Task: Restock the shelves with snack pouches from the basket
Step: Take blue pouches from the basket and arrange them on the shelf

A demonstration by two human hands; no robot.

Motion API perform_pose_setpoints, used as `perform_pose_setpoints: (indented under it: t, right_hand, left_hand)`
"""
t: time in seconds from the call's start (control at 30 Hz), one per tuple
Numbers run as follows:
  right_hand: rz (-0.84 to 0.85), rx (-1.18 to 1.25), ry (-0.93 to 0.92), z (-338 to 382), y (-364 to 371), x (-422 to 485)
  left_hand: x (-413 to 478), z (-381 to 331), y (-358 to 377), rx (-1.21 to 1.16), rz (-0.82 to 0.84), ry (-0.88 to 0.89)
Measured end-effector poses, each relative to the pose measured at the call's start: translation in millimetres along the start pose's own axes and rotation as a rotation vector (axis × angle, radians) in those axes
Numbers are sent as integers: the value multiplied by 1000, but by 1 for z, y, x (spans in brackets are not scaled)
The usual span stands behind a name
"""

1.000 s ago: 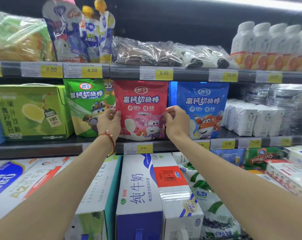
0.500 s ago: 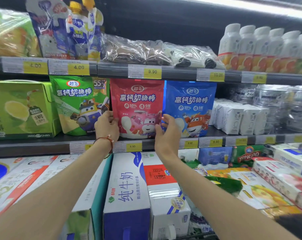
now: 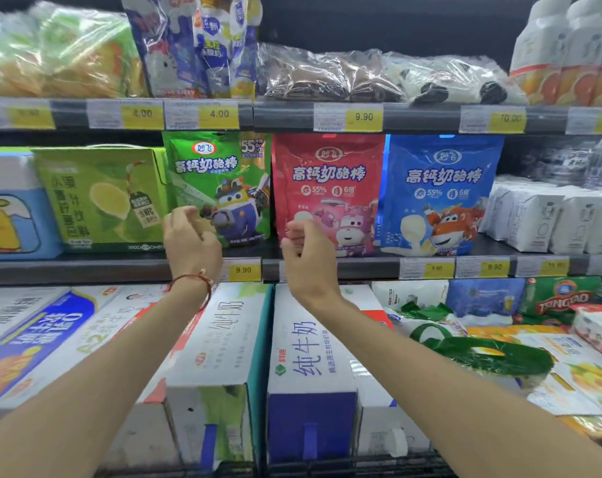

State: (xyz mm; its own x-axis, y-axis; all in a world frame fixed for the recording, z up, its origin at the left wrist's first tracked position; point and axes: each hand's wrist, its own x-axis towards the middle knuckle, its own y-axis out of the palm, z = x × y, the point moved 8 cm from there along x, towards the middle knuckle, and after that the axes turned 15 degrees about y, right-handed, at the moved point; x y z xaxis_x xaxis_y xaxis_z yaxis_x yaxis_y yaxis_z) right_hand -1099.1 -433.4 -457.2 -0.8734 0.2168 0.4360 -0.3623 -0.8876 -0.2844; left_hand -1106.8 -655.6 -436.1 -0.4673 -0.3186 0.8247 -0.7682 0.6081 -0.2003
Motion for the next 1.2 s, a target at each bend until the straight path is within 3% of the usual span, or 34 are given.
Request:
perform_pose_setpoints:
  t: [0.27, 0.5, 0.9, 1.2]
  right_hand:
    - [226, -307, 126, 23, 55, 21]
    - [294, -405, 203, 22, 77, 30]
    - [132, -312, 174, 19, 70, 37]
    - [7, -182, 122, 19, 51, 33]
  left_hand:
    - [12, 31, 2, 108, 314, -116]
    - [17, 43, -5, 108, 246, -49]
    - [22, 54, -28, 2, 292, -124]
    - [19, 49, -37, 102, 220, -142]
